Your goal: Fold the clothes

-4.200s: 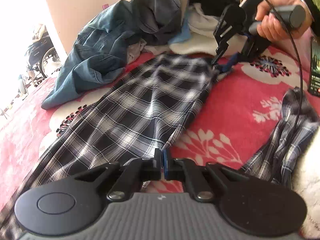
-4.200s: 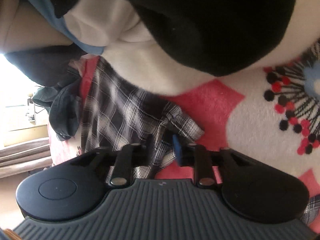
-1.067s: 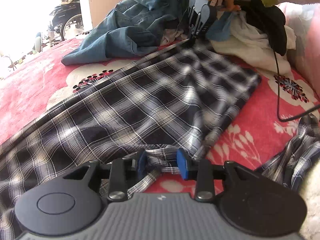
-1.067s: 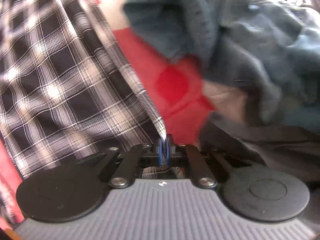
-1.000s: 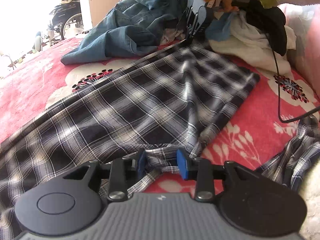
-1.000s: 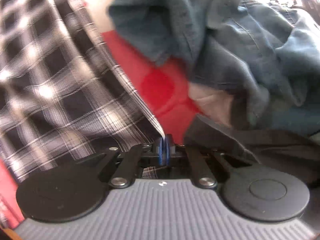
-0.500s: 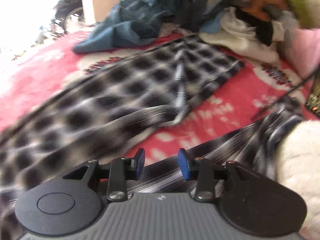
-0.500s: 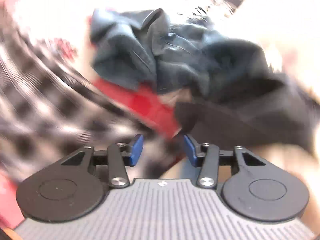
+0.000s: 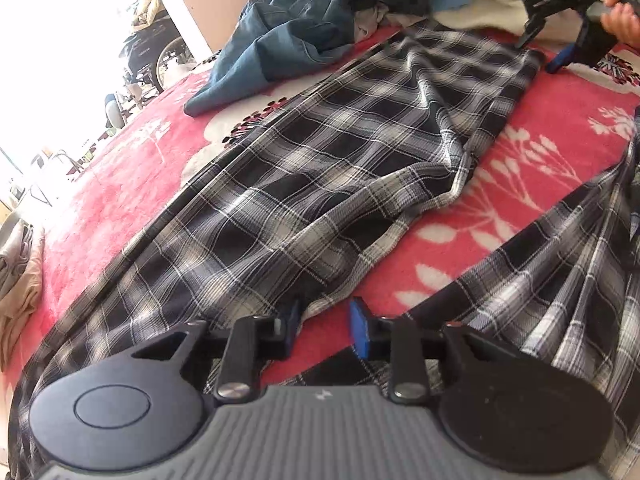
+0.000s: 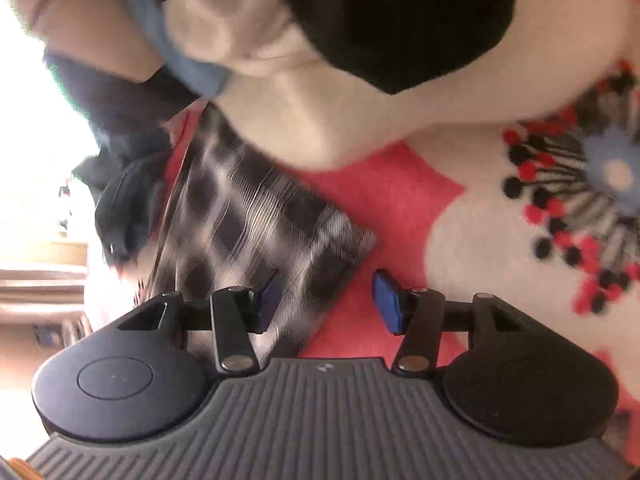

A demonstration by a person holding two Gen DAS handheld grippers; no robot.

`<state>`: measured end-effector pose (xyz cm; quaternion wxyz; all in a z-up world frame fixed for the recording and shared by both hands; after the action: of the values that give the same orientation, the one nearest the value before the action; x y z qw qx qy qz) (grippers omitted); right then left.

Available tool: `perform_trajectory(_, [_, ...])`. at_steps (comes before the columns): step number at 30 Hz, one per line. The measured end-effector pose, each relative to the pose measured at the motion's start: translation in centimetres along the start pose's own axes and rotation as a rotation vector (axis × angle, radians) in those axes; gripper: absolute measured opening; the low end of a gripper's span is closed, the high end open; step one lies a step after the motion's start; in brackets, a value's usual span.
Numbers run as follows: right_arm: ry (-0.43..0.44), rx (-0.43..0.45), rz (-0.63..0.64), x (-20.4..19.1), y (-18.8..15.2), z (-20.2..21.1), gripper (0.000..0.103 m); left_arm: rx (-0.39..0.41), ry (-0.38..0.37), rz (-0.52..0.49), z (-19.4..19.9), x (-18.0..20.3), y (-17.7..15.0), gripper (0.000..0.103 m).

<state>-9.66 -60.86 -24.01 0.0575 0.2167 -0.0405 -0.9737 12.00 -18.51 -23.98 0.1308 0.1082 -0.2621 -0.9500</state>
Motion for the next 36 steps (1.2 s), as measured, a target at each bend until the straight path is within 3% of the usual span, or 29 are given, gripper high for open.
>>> perform_trajectory(1, [-0.002,0.011,-0.006,-0.1,0.2,-0.2,0.043,0.002,0.003,-0.001,-0.1,0.2,-0.1,0.008])
perform_trajectory(2, [-0.004,0.023,-0.006,-0.3,0.3,-0.2,0.033,-0.001,0.007,-0.008,-0.2,0.4,-0.1,0.003])
perform_trajectory(3, [-0.006,0.042,0.026,-0.8,0.5,0.1,0.003,-0.006,0.012,-0.018,-0.3,0.6,-0.1,0.002])
perform_trajectory(9, [0.005,0.230,0.234,-4.2,2.2,4.2,0.004,0.004,-0.048,-0.027,1.2,1.1,-0.3,0.001])
perform_trajectory(11, [-0.045,0.240,0.272,-4.3,2.9,3.6,0.004,-0.005,-0.065,-0.037,1.2,1.3,-0.5,0.001])
perform_trajectory(14, [-0.165,0.182,0.331,-3.9,3.6,0.1,0.005,-0.016,-0.085,-0.049,1.0,1.3,-0.7,0.001])
perform_trajectory(17, [-0.174,0.199,0.340,-3.9,3.4,-0.3,0.008,-0.014,-0.110,-0.038,1.0,1.0,-0.8,0.001])
perform_trajectory(20, [-0.206,0.229,0.355,-3.8,3.0,0.7,0.022,-0.008,-0.163,0.009,1.4,0.5,-1.1,0.001])
perform_trajectory(22, [-0.247,0.266,0.385,-3.9,2.7,1.6,0.032,-0.003,-0.176,0.032,1.8,0.3,-1.3,0.007])
perform_trajectory(26, [-0.297,0.415,0.489,-5.7,0.8,5.3,0.032,0.061,-0.152,0.121,3.5,-0.4,-1.6,0.024])
perform_trajectory(29, [-0.191,0.508,0.590,-9.0,-1.8,7.9,0.032,0.113,-0.132,0.256,4.3,-2.0,-1.9,0.025])
perform_trajectory(31, [-0.089,0.500,0.688,-12.4,-4.2,8.1,0.032,0.146,-0.120,0.350,4.8,-3.1,-2.2,0.024])
perform_trajectory(36, [0.133,0.230,0.925,-23.4,-11.9,1.8,0.032,0.148,-0.085,0.498,3.8,-4.2,-2.9,0.024])
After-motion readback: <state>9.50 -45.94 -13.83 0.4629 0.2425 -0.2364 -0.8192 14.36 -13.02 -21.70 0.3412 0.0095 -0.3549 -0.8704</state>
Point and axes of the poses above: each gripper's, at about its wrist camera, not at the fingertips, and z roughly against the way its jaws point, x to its right, y to its top, the point moved 3 cm from there along -z, roughly the way its jaws point, and after that the axes turned 13 degrees about -y, right-handed, at the moved point
